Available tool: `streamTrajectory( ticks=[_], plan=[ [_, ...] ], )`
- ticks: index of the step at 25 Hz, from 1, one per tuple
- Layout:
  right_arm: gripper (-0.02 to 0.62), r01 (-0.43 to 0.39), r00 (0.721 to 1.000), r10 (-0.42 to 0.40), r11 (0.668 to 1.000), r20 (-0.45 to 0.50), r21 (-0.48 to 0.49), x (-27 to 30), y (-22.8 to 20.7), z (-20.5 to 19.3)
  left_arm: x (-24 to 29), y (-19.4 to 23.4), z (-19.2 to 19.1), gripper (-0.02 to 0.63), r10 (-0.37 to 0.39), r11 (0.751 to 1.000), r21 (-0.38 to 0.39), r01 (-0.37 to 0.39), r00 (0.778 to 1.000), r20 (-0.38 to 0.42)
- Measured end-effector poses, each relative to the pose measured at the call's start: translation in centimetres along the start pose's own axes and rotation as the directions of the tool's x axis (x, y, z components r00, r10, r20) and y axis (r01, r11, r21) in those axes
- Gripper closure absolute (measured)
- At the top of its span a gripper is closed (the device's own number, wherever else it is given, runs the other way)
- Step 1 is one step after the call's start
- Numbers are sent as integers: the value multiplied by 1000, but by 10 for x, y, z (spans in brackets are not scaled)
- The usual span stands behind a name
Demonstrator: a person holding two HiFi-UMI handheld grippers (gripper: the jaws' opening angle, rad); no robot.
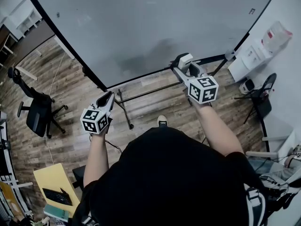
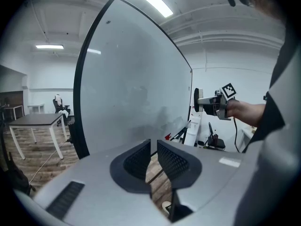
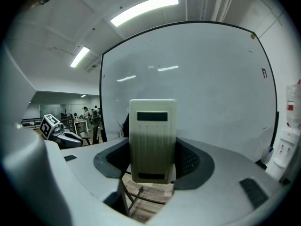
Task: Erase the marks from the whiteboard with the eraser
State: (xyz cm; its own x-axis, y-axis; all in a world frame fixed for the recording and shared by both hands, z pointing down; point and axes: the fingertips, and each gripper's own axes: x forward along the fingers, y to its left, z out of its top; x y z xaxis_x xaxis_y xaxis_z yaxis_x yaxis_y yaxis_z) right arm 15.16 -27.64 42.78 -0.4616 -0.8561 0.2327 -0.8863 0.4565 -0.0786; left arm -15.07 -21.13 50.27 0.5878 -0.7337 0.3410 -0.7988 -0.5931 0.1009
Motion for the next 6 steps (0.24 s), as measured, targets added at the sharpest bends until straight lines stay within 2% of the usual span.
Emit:
streamTrajectory(
  ticks=[6],
  plan=[
    [347, -17, 1000, 17, 1000, 0, -16, -2, 13, -1, -1, -6, 2, 552, -19, 1000, 18, 19, 1000, 2]
  ],
)
